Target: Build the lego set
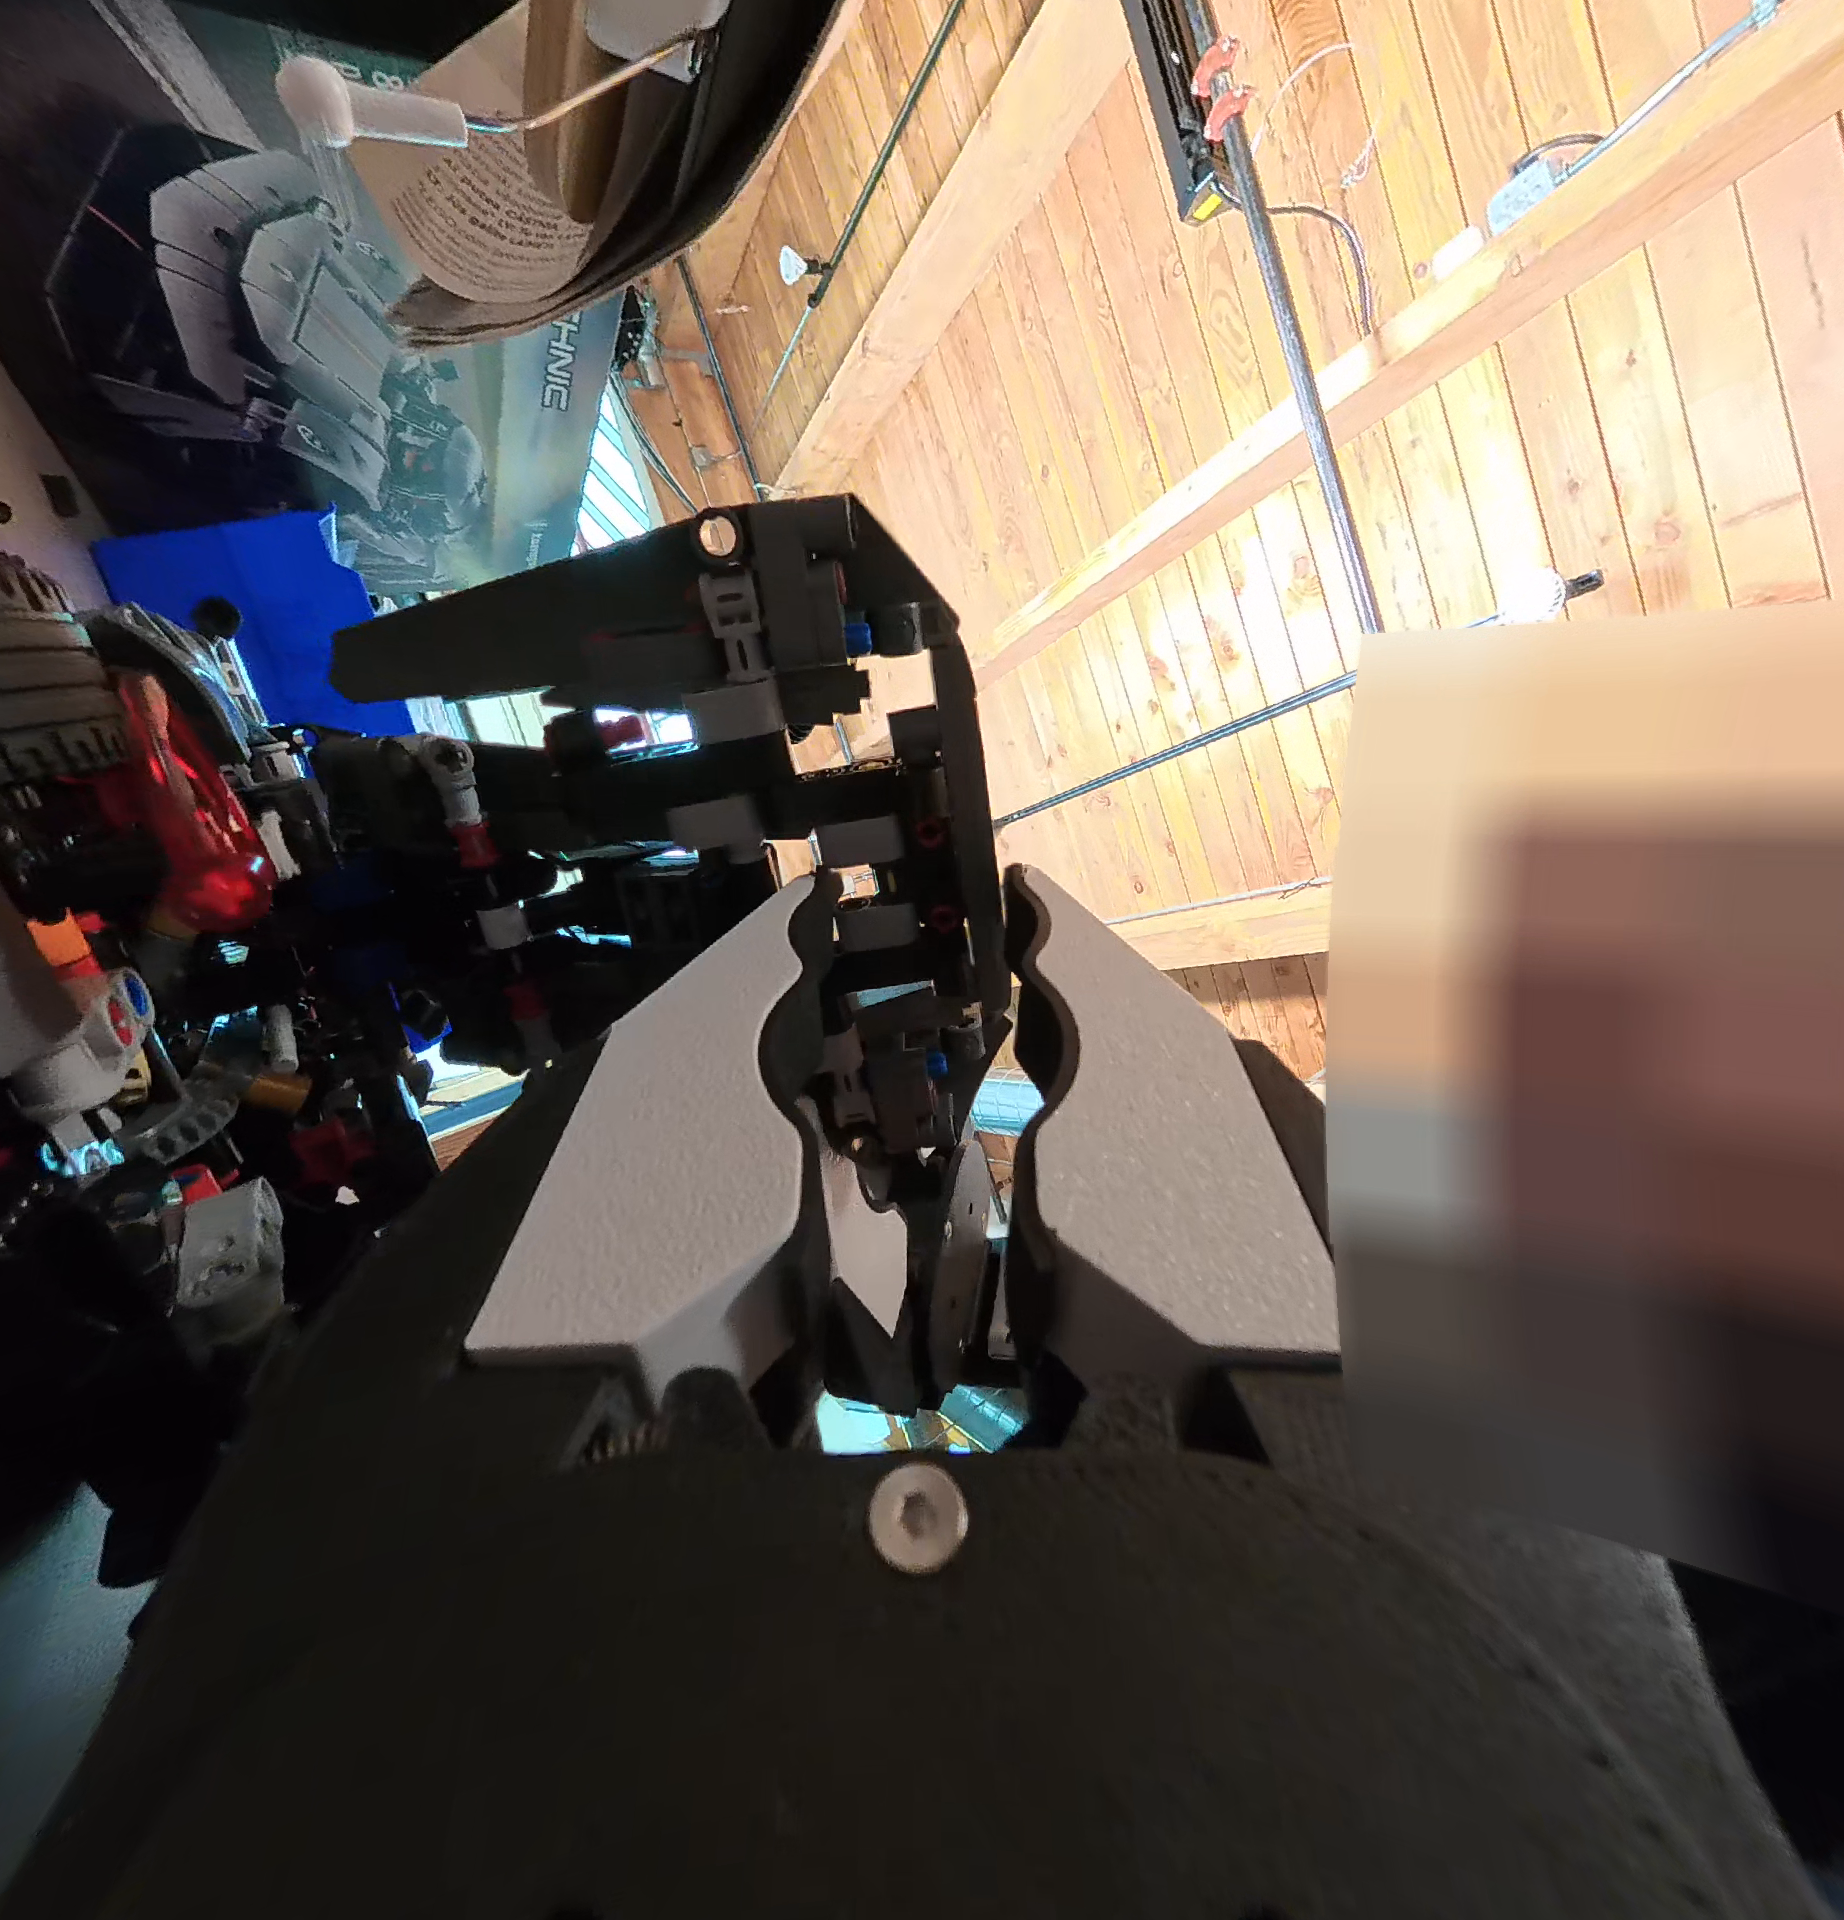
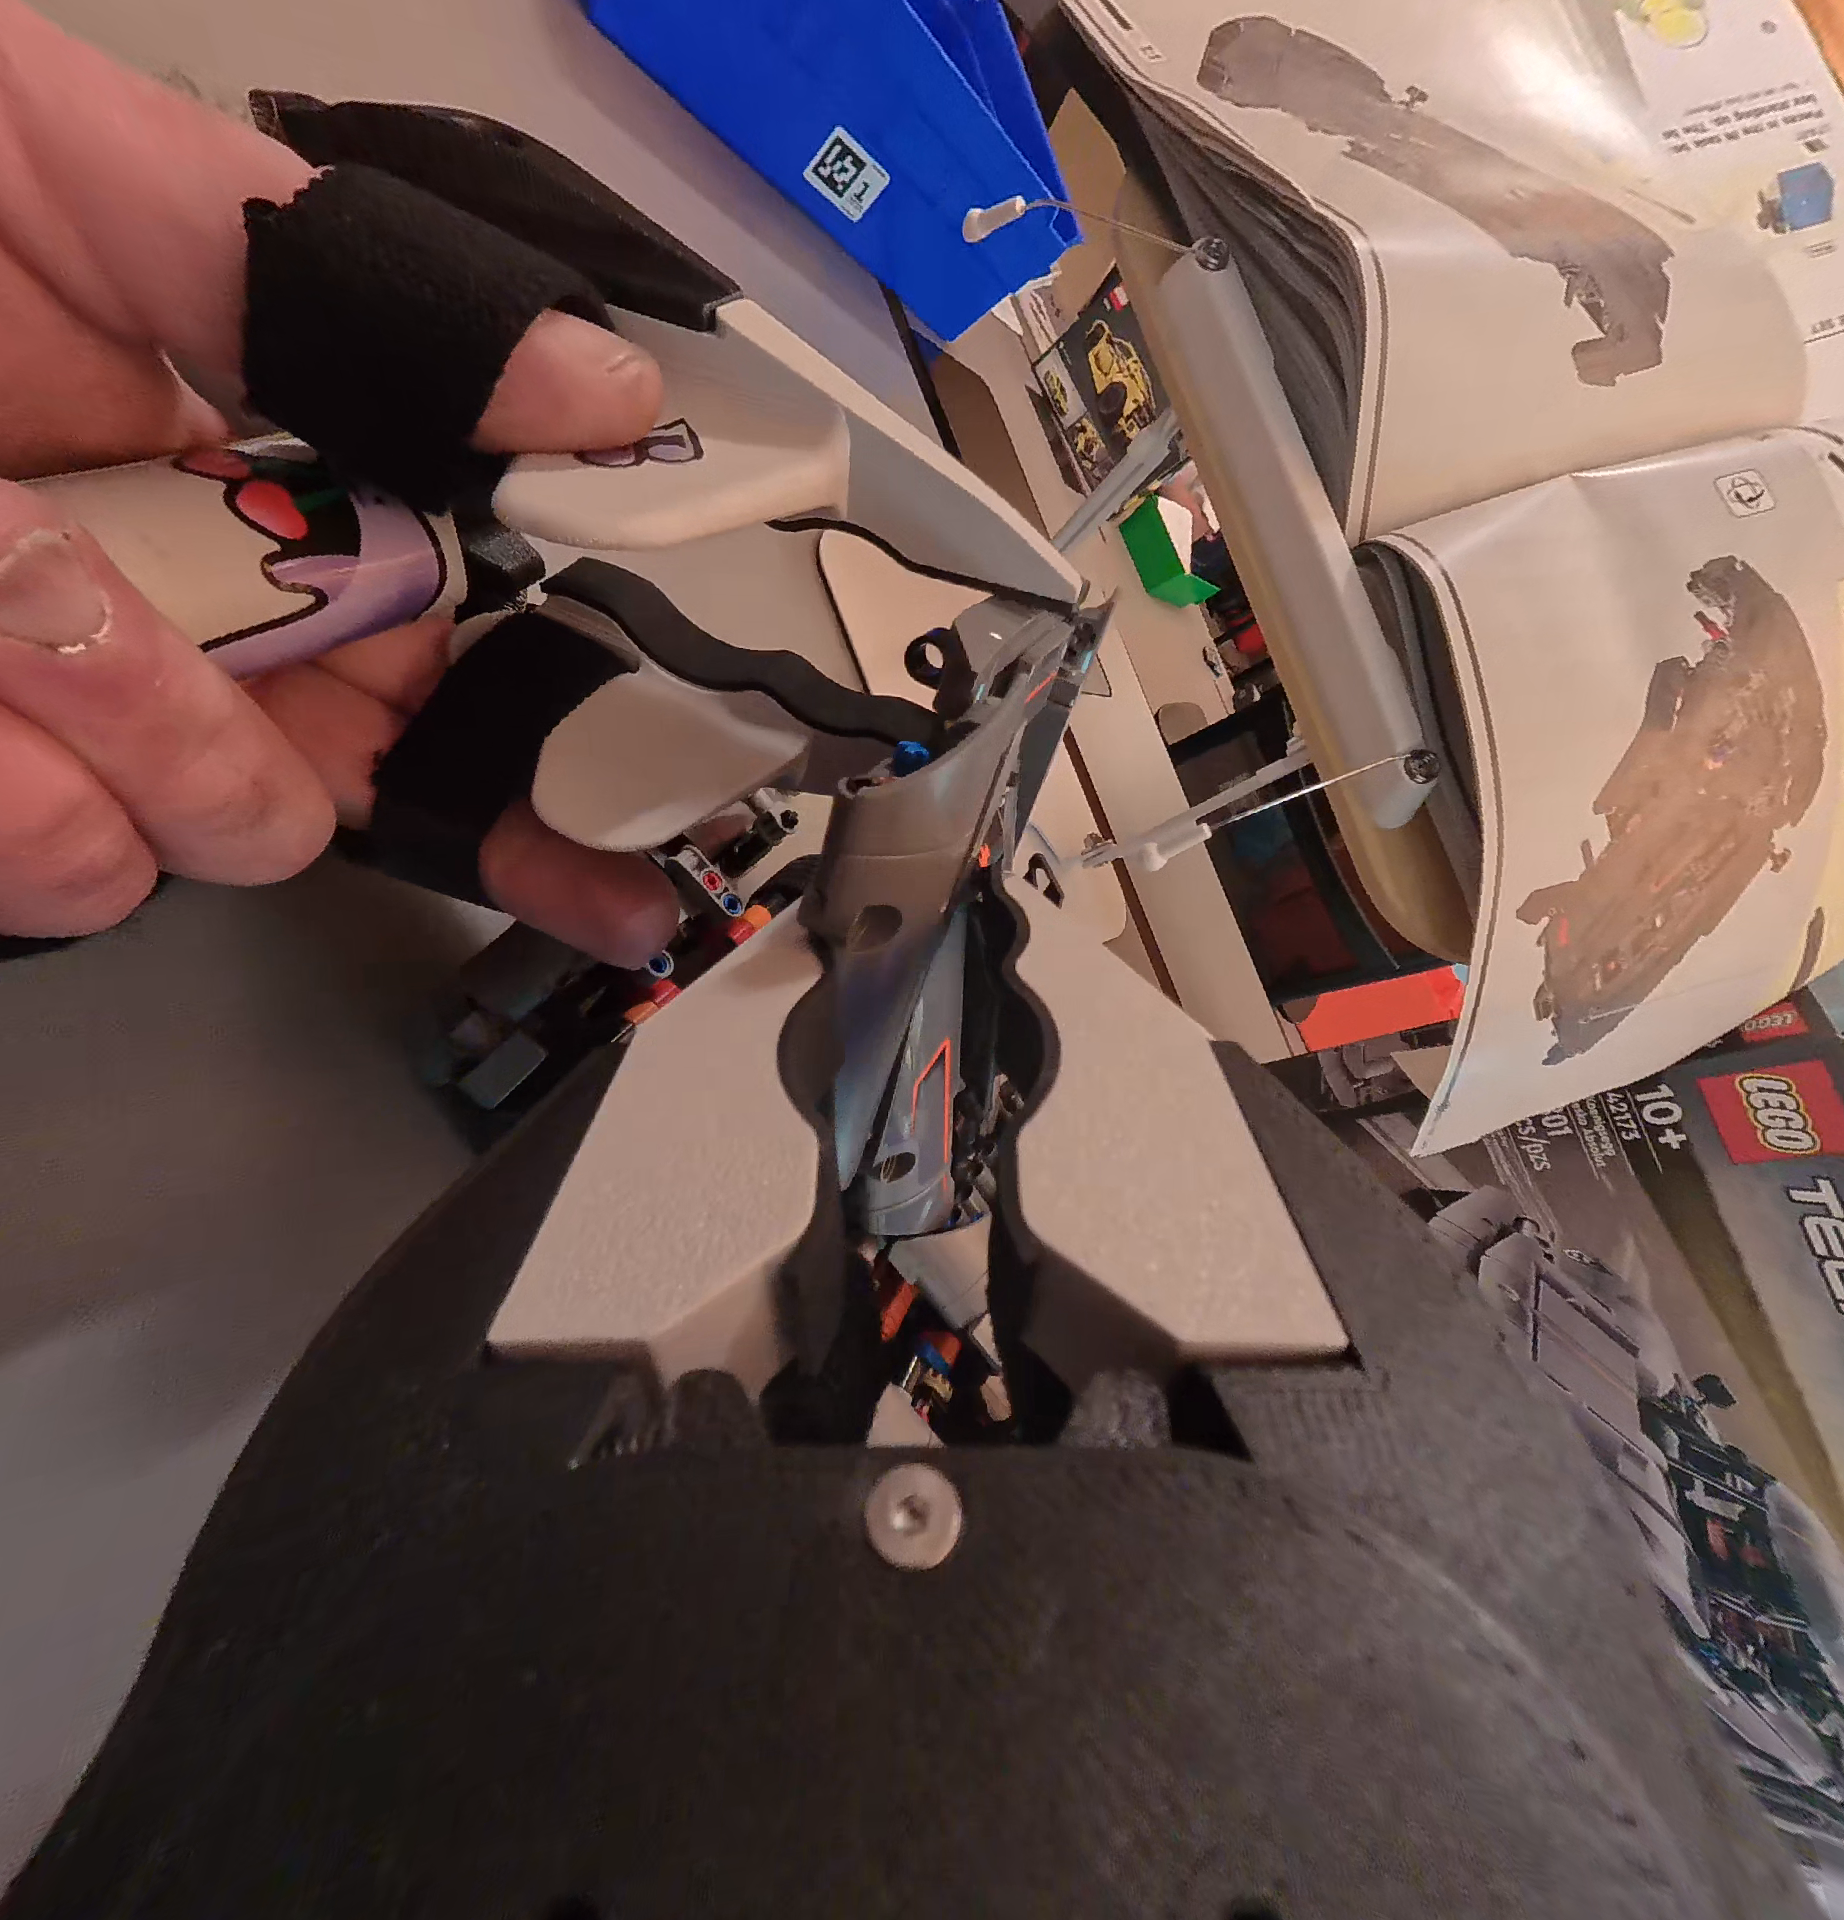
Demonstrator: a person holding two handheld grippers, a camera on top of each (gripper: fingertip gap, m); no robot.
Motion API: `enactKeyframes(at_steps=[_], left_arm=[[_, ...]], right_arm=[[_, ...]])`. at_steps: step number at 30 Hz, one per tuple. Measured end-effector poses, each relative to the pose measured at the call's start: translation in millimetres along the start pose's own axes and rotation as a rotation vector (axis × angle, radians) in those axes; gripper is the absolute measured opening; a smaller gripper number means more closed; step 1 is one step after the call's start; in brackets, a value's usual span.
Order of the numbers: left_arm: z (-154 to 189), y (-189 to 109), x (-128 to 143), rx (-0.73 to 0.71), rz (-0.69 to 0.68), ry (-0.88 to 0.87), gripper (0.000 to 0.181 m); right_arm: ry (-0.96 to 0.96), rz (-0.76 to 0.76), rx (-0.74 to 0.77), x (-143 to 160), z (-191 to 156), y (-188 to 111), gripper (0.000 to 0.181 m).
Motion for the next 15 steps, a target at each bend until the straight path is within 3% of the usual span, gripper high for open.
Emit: enactKeyframes(at_steps=[8,15], left_arm=[[5,-1,0,-0.021,-0.007,0.033,0.042],[12,-9,-2,-0.125,0.021,0.135,0.044]], right_arm=[[0.015,0.007,0.028,1,-2,1,0.021],[0.029,0.015,0.042,1,-3,0,0.02]])
Point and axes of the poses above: each gripper's, where its closed fingertips meet, y out along the fingers, x out of its underside, z = x × y across the jaws, the point moved 7 cm from there along -y, back along the fingers, and after that the axes turned 5 degrees about -y, right-handed, at the moved point
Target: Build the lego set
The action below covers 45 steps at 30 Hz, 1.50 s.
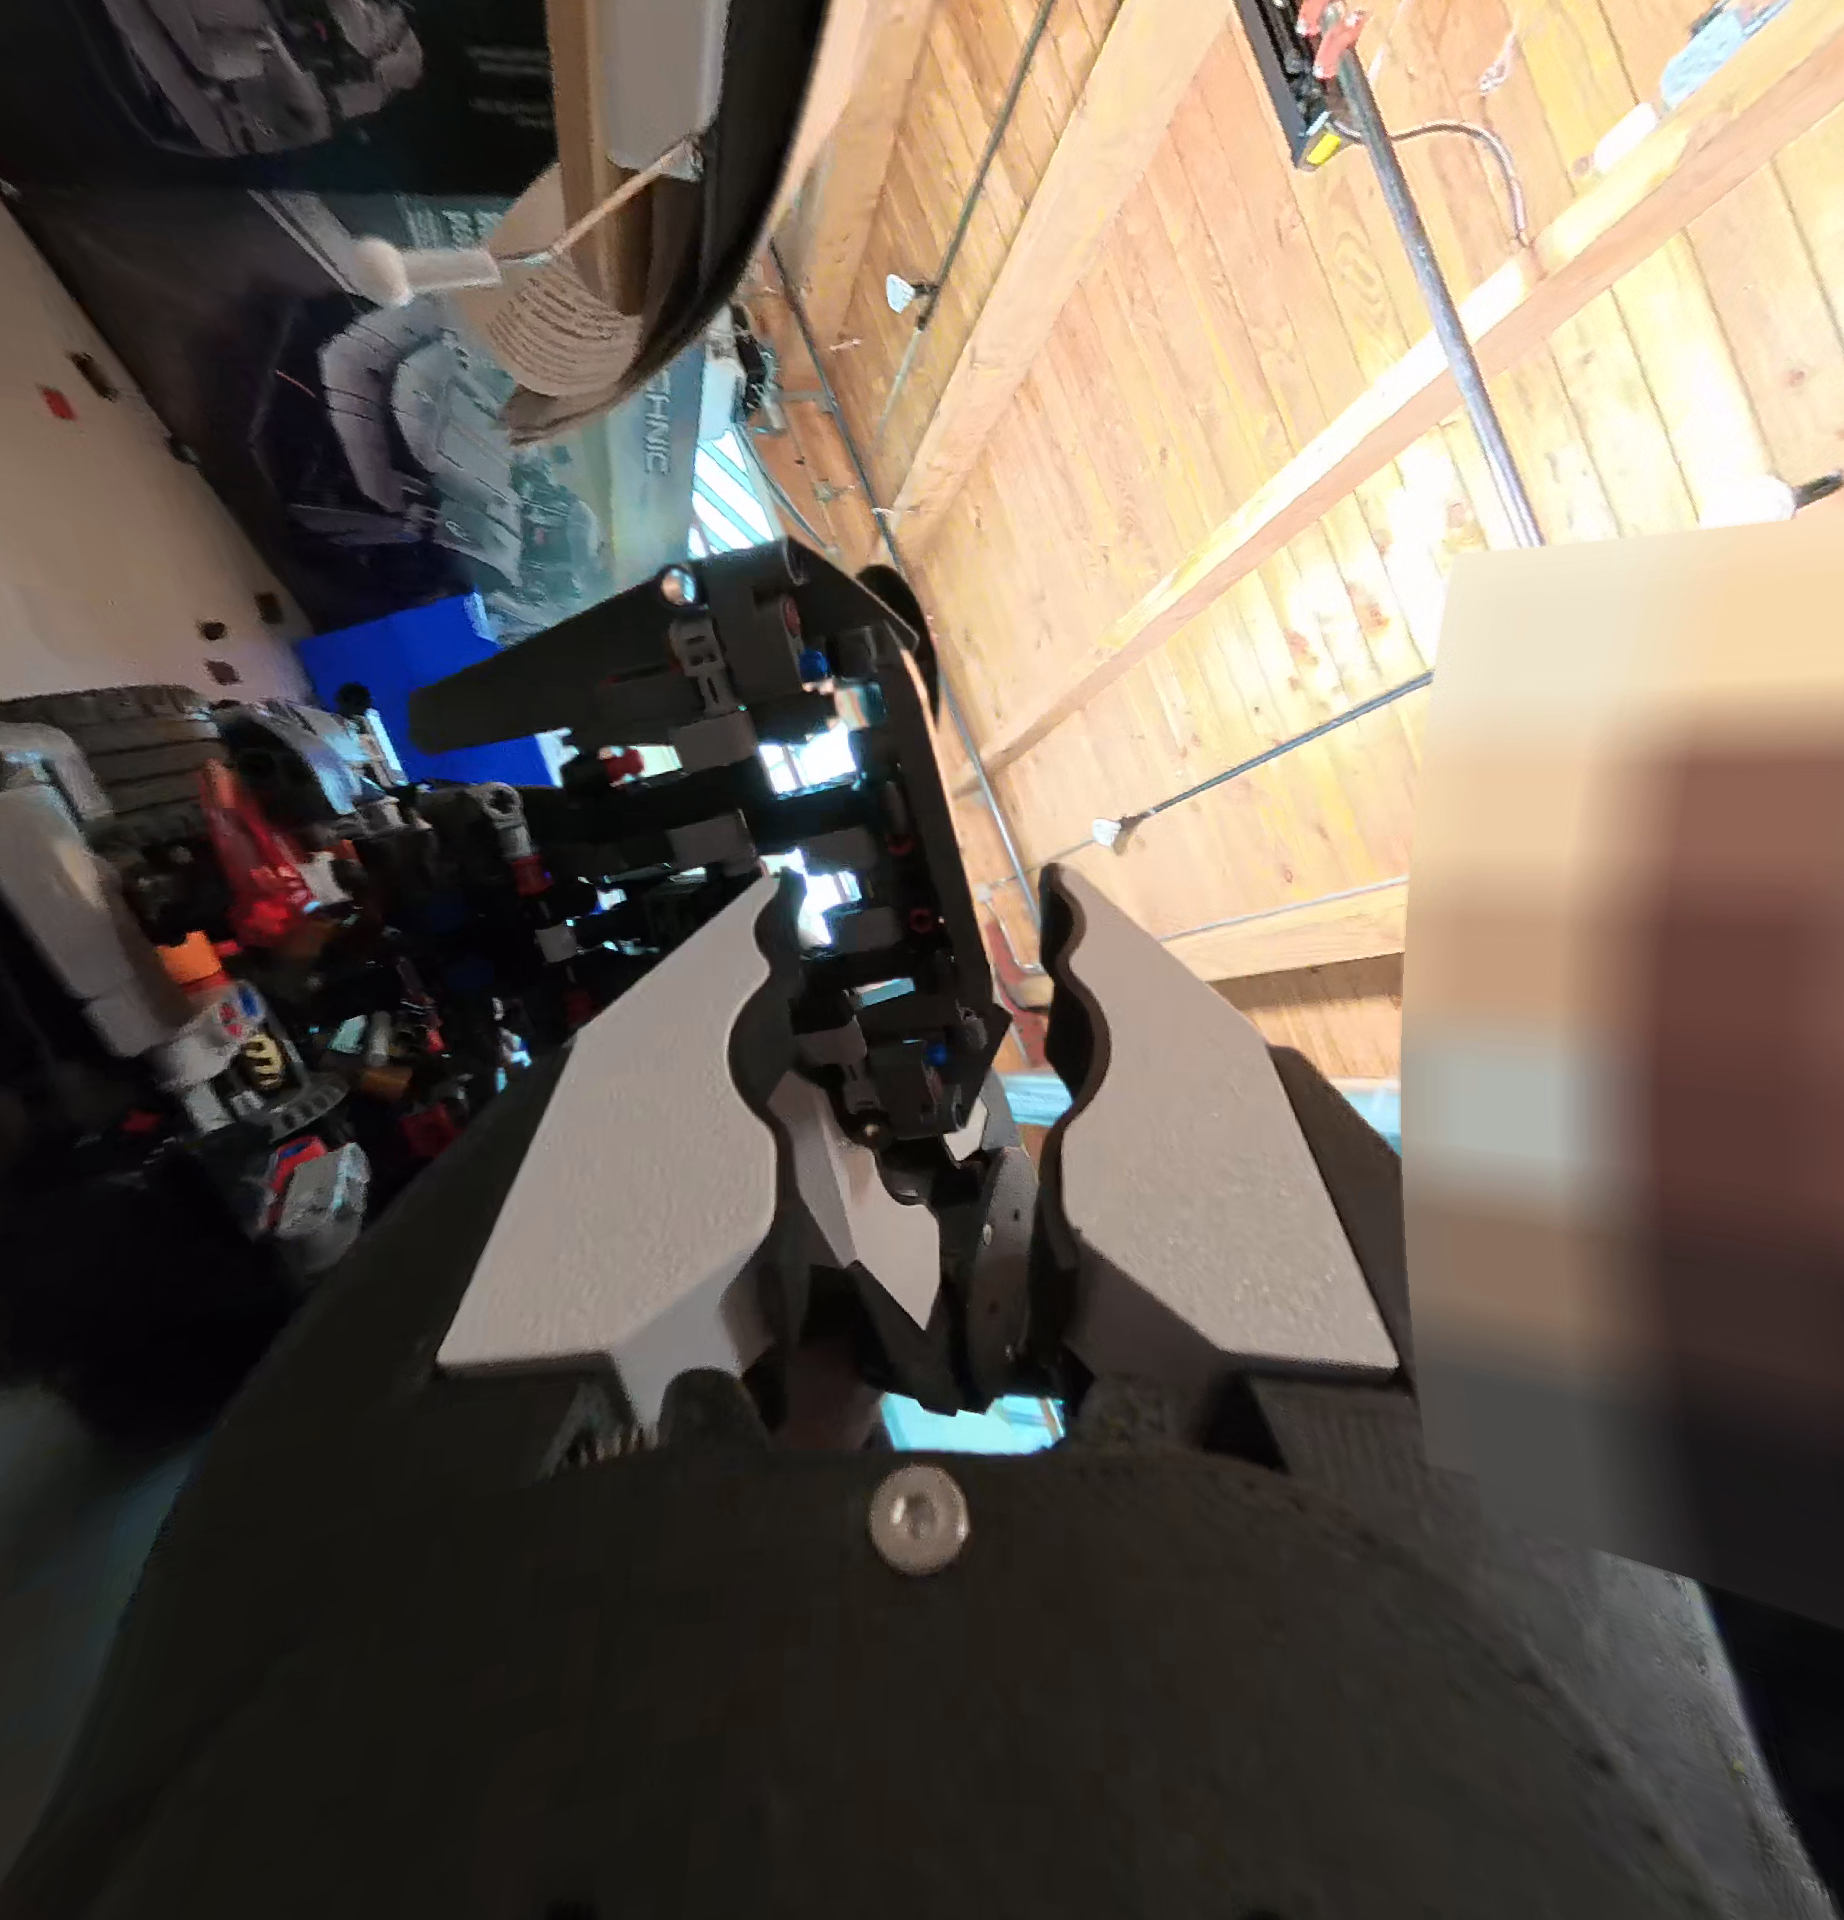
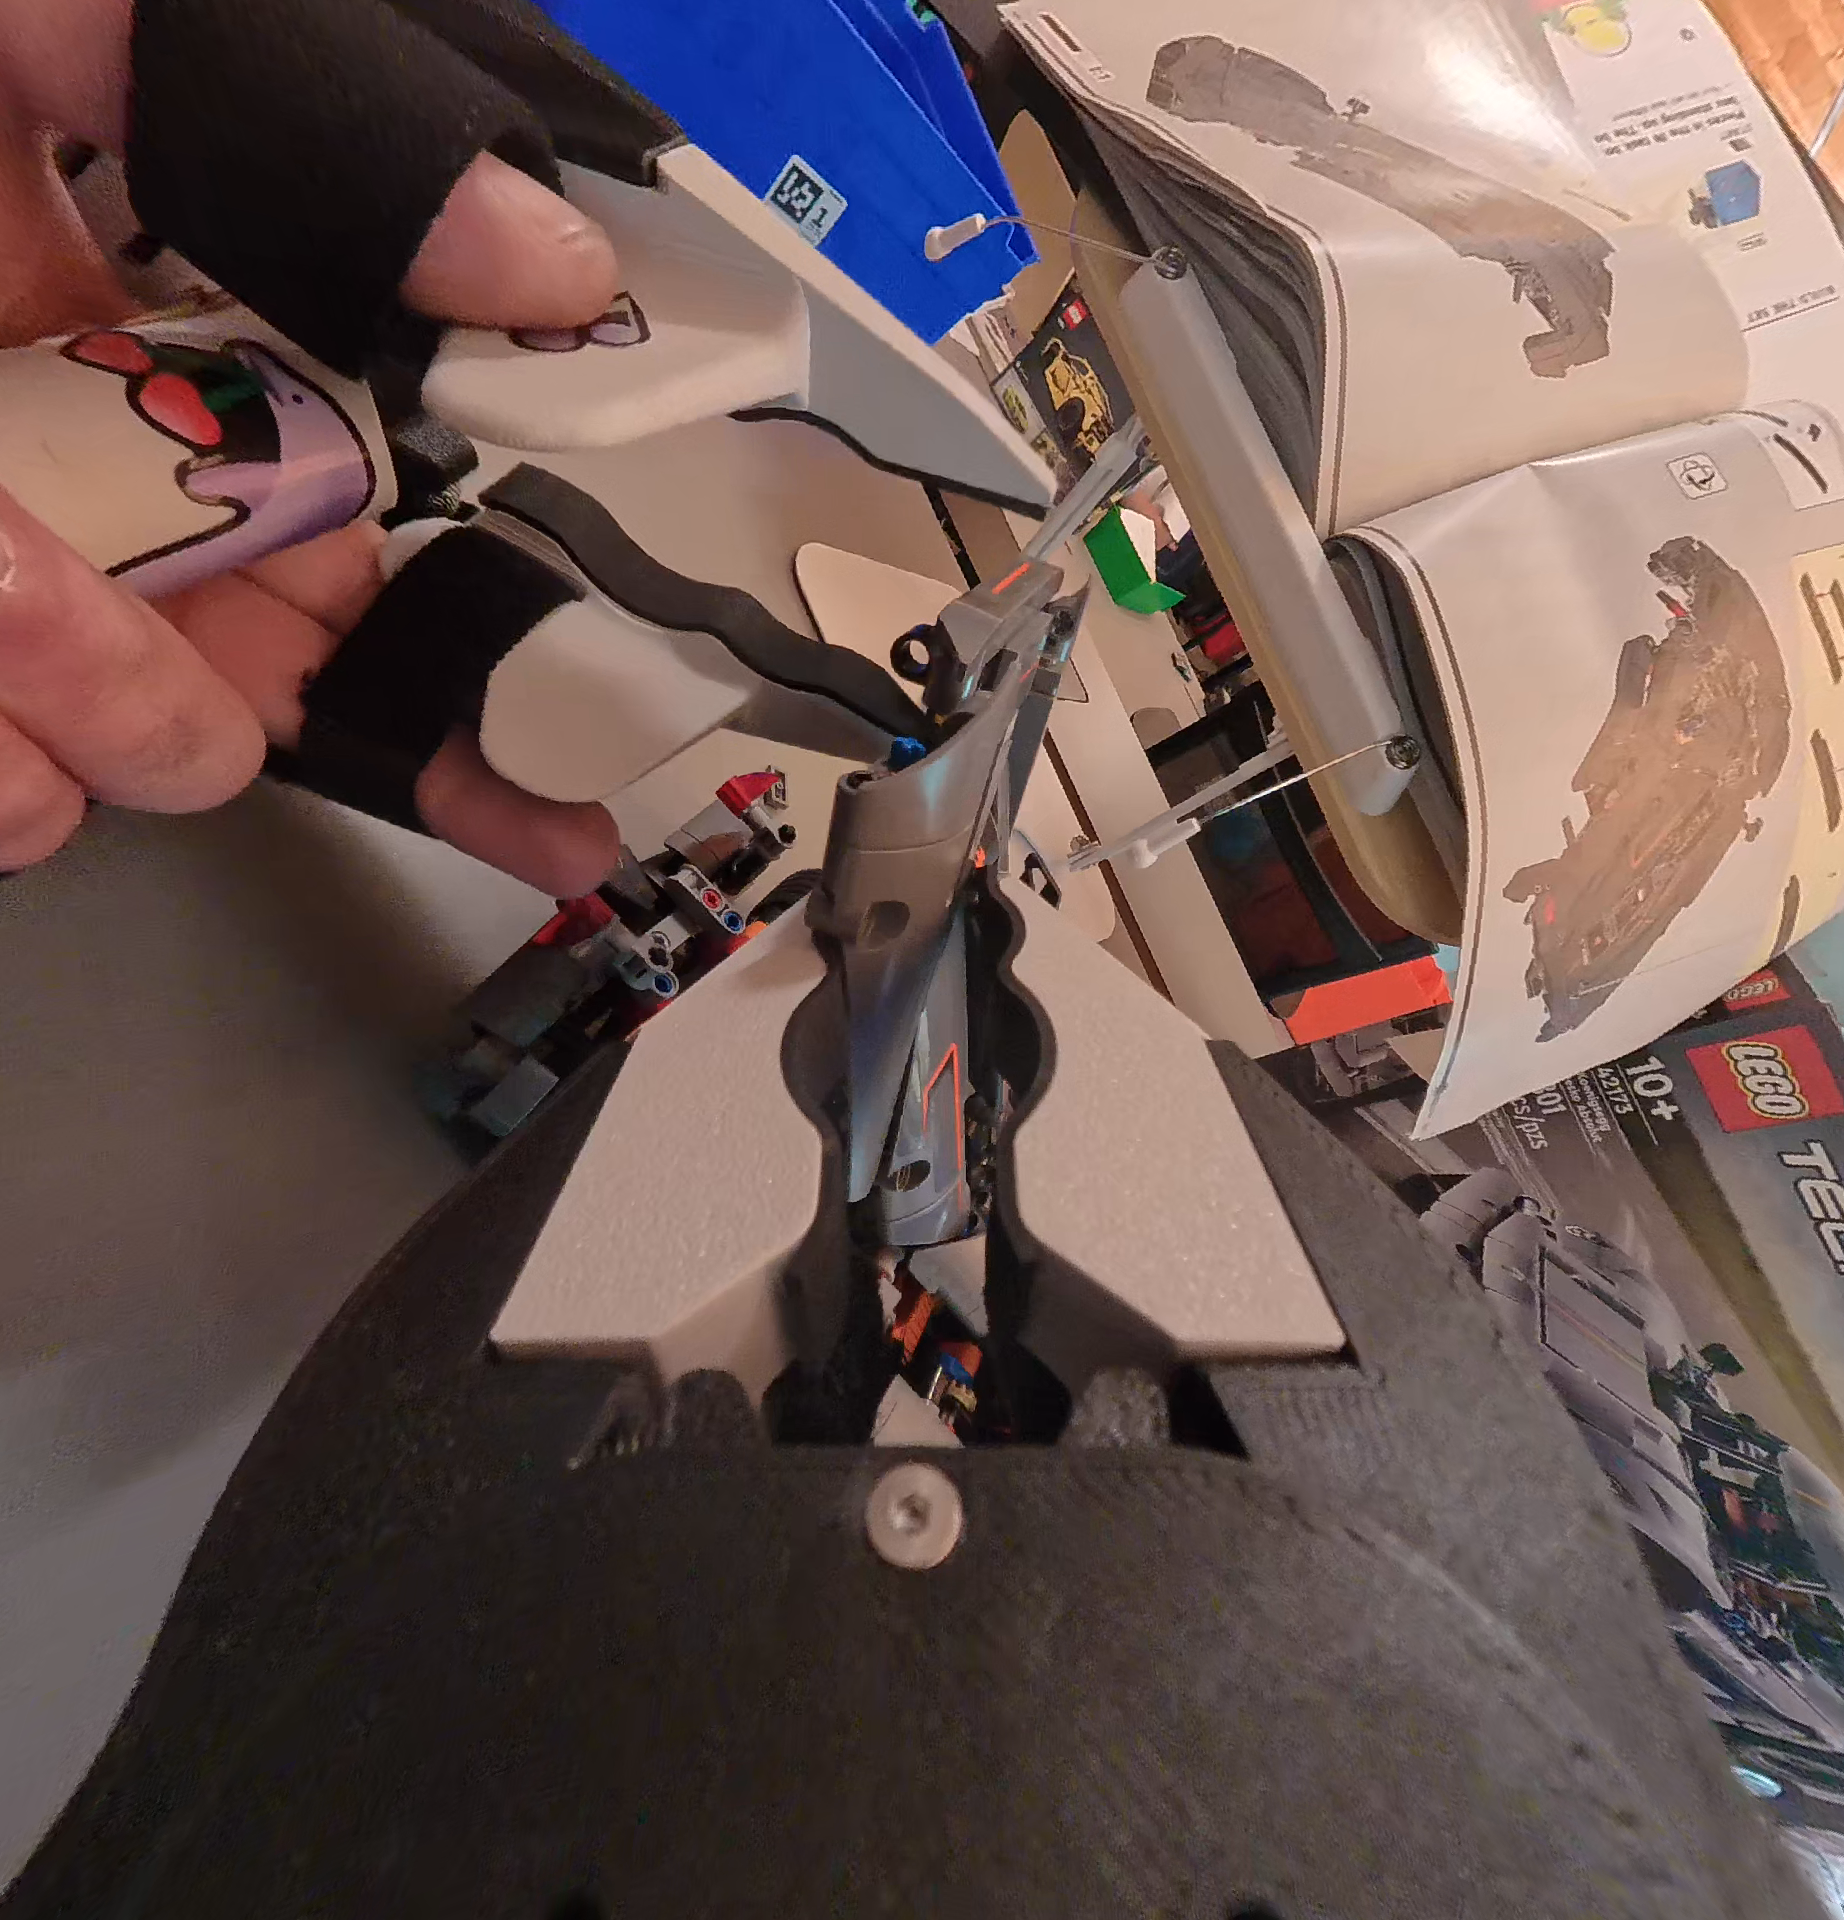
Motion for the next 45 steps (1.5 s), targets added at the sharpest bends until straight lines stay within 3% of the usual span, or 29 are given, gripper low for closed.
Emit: enactKeyframes(at_steps=[4,13,26,45], left_arm=[[-1,-2,-4,-0.071,0.023,0.041,0.047],[-9,11,0,-0.073,-0.062,-0.079,0.059],[-13,12,2,-0.033,-0.057,-0.126,0.053],[-13,16,6,-0.044,-0.057,-0.073,0.049]], right_arm=[[0.004,0.003,0.005,0,0,0,0.02],[0.011,0.012,0.007,2,0,-1,0.021],[0.072,0.031,-0.026,3,3,-3,0.023],[0.255,0.058,-0.181,8,13,-2,0.042]])
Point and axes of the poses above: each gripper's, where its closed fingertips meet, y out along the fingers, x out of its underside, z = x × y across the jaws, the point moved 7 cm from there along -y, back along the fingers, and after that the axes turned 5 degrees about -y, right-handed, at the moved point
